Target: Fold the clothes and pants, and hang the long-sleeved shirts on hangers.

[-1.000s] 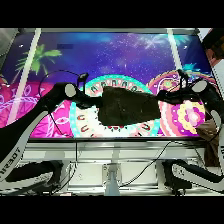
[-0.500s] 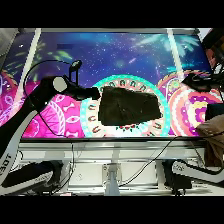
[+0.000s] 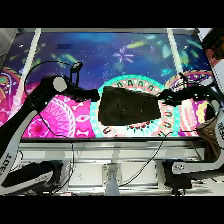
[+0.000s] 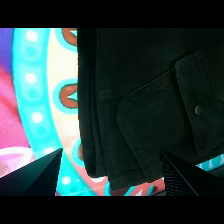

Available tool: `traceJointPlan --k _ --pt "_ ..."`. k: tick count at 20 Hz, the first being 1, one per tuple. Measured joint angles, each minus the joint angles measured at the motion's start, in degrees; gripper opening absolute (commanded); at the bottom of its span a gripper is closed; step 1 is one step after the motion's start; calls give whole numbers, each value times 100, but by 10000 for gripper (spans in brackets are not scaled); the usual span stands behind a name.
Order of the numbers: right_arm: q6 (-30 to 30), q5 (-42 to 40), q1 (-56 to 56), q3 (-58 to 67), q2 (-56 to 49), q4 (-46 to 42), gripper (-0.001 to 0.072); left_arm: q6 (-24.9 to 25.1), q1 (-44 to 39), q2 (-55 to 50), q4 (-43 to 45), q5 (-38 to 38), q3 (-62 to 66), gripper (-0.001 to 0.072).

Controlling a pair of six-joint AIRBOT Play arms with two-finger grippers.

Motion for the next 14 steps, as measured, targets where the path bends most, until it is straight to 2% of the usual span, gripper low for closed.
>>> traceJointPlan --k 4,7,8,9,10,13,14 --pt "-26 -275 310 -39 -426 24 680 0 0 0 4 -55 0 701" --pt "-17 -192 404 -39 -741 509 669 2 0 0 7 -68 0 701" --pt "-57 -166 437 -42 -824 649 556 2 0 0 7 -76 0 701" --pt "-136 -190 496 -48 -898 761 384 2 0 -7 7 -76 0 701" --pt "-232 -210 570 -52 -960 846 291 2 0 -11 7 -81 0 701" --pt "-420 -350 798 -11 -1038 1073 71 7 0 -17 7 -81 2 698" --pt "-457 -361 855 50 -1045 1150 70 37 0 -17 9 -76 0 685"
